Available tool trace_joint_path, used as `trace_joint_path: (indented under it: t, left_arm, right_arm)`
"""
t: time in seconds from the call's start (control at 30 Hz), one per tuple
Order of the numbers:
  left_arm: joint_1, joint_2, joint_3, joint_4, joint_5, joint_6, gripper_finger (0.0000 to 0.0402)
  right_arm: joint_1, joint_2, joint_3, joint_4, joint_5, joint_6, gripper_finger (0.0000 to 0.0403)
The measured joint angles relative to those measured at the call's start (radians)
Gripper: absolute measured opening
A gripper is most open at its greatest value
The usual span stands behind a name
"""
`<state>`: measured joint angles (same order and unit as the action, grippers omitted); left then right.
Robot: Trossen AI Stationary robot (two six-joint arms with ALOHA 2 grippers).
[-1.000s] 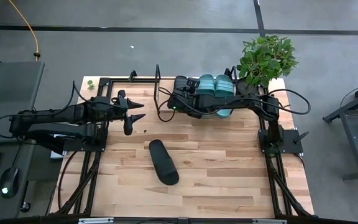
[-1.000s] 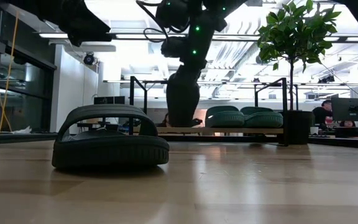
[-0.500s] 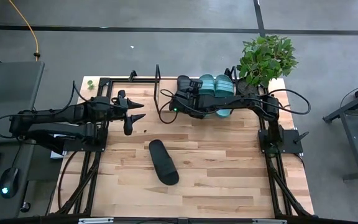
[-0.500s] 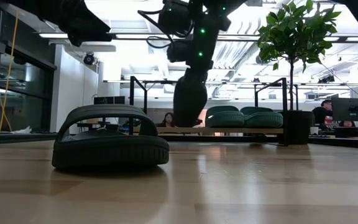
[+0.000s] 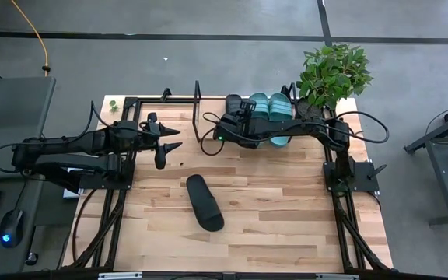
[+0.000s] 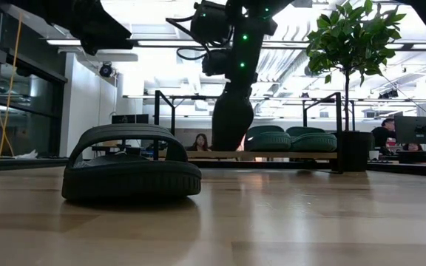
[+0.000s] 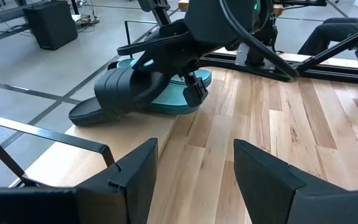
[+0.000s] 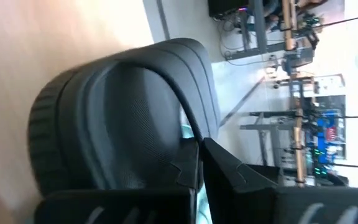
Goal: Pick and place slides into the shelf
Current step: Put the right black slide on the shelf
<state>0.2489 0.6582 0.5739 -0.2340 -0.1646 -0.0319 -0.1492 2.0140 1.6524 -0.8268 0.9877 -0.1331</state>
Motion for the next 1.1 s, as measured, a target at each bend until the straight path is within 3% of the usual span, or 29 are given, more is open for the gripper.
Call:
trace_joint_path:
  t: [0.43,1.1]
  left_arm:
    - [0.0,0.0,0.0,0.0,0.0,-0.002,0.0193]
    - [0.0,0.0,0.0,0.001,0.0,-0.008,0.0193]
  right_arm:
    - [0.039,0.0,0.001,-0.051,-0.129,0.089,0.0]
    - [-0.029,0.0,0.001,0.001,-0.199,0.057,0.0]
